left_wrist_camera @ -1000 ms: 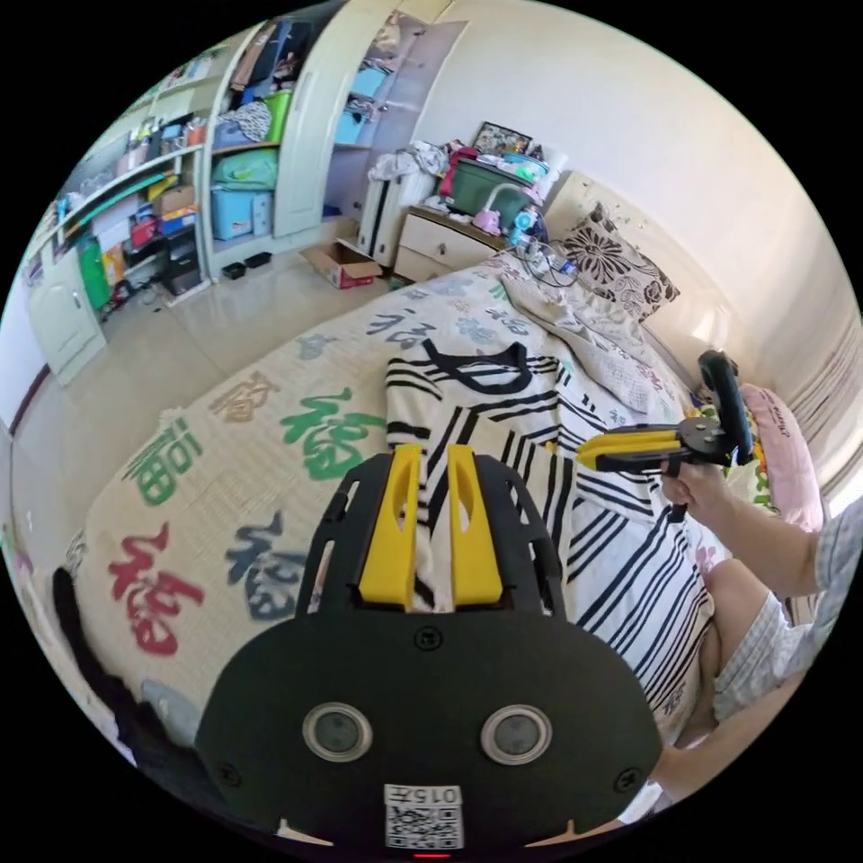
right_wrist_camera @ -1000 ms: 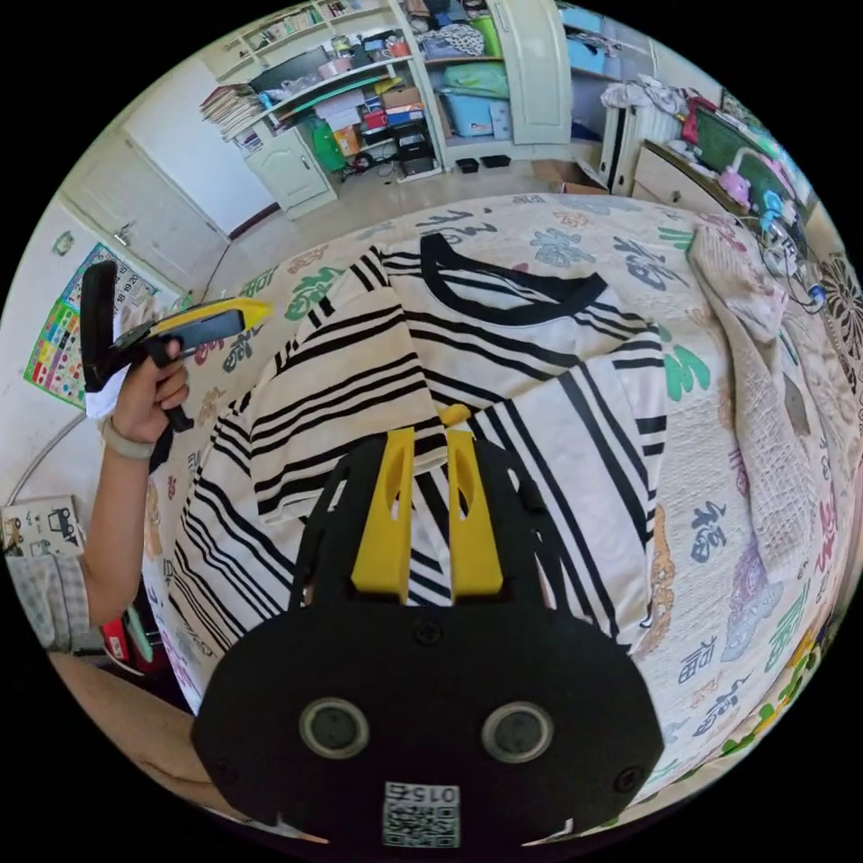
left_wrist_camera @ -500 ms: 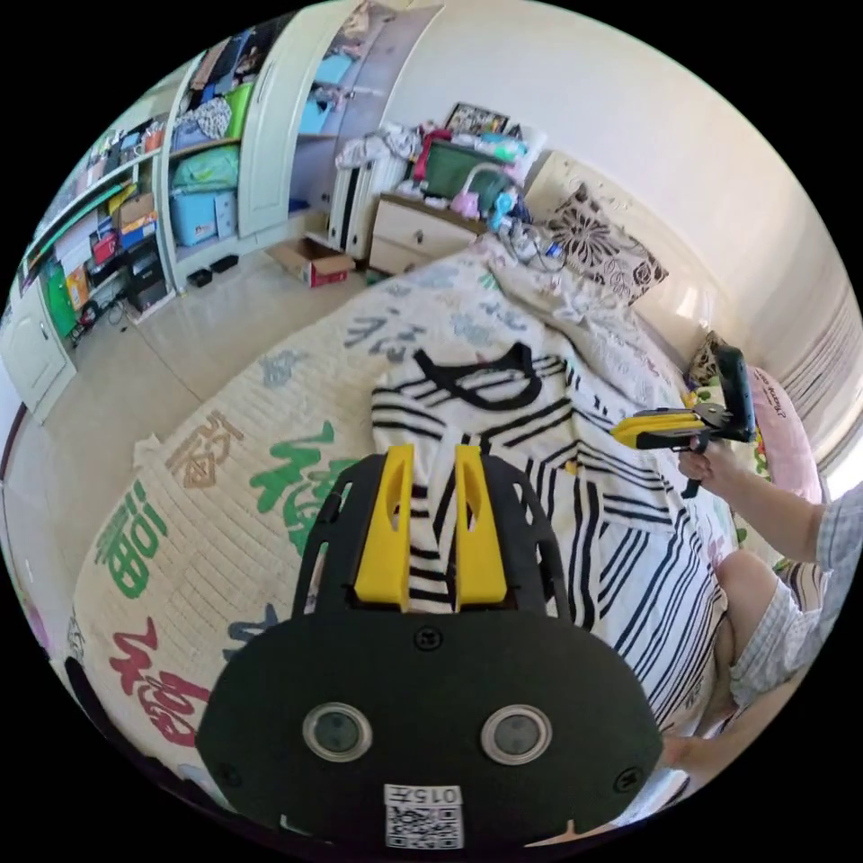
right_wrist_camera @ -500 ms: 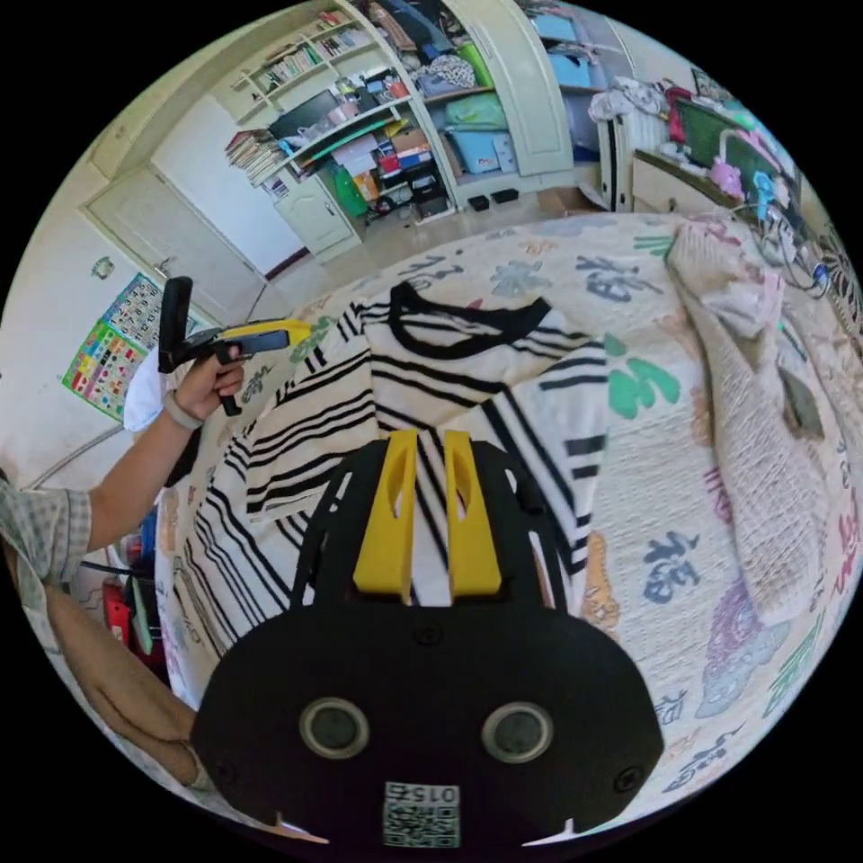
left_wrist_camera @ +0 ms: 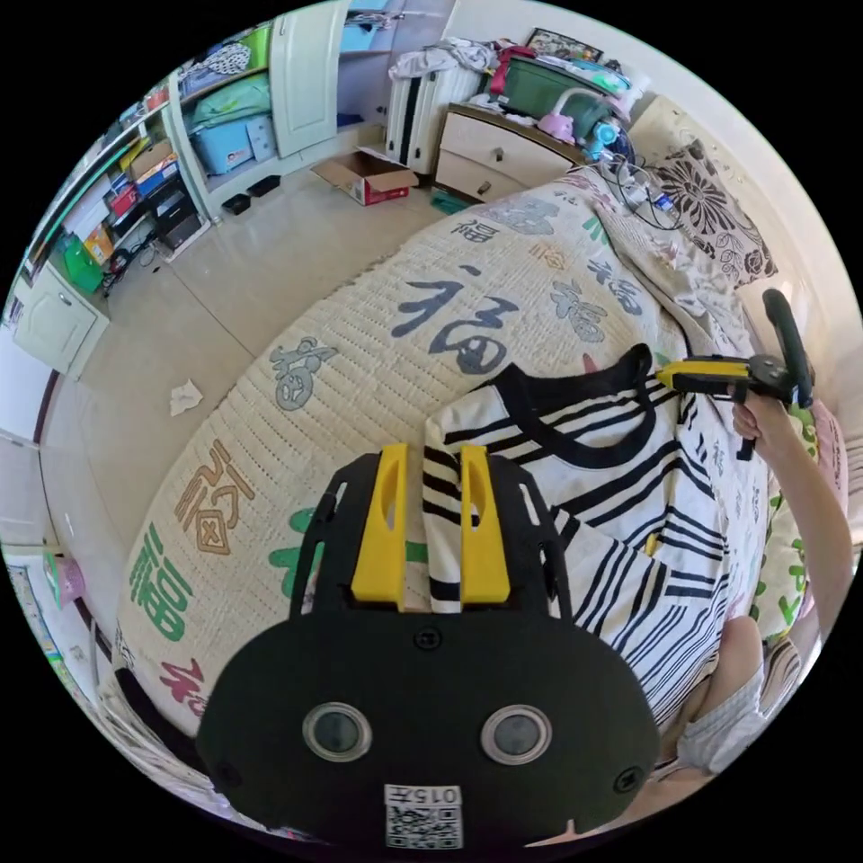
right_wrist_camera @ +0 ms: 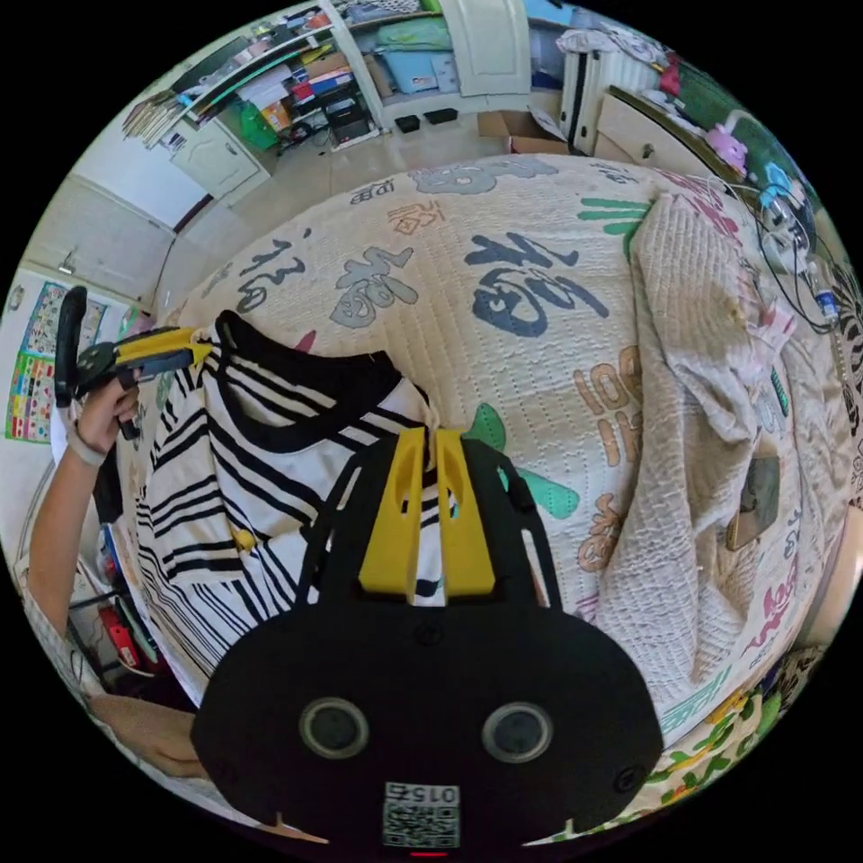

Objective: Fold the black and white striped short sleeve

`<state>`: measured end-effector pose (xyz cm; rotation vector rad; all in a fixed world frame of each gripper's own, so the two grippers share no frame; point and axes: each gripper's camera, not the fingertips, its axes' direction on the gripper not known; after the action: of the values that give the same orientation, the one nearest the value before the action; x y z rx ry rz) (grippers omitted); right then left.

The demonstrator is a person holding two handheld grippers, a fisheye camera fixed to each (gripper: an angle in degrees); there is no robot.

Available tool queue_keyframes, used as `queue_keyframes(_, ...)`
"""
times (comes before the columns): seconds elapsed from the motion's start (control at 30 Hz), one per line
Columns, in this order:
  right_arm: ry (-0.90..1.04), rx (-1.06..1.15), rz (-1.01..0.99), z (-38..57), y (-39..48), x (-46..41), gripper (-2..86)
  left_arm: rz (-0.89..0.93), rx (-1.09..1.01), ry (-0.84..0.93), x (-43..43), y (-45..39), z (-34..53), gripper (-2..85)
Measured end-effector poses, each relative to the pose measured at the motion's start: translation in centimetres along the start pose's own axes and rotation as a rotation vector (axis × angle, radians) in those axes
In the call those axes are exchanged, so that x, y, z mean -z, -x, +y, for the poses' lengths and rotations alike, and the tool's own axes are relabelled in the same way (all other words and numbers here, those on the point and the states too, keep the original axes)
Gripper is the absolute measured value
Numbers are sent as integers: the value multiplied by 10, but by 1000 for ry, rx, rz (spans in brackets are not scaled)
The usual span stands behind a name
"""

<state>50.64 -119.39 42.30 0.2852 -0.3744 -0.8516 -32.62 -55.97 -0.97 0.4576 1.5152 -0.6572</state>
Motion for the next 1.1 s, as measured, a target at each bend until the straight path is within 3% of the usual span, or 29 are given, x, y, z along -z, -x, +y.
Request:
queue_keyframes(0.1,10,36,-1,12,4,13,-4,40,-43,32,10,3,3,18)
queue_keyframes(0.3,-113,56,50,33,10,68,-9,123,-10,-127,64,18,11,5)
queue_keyframes(0.53,-259,41,131,40,35,130,-9,106,51,-364,124,25,25,3)
queue_keyframes(0.67,-314,53,101,68,51,143,-8,90,7,-415,142,23,52,4)
queue_keyframes(0.93,-438,386,61,245,118,155,-8,258,-247,-550,168,17,235,6)
queue_keyframes(1.1,-359,438,1,355,162,124,-9,324,-321,-501,153,-3,359,6)
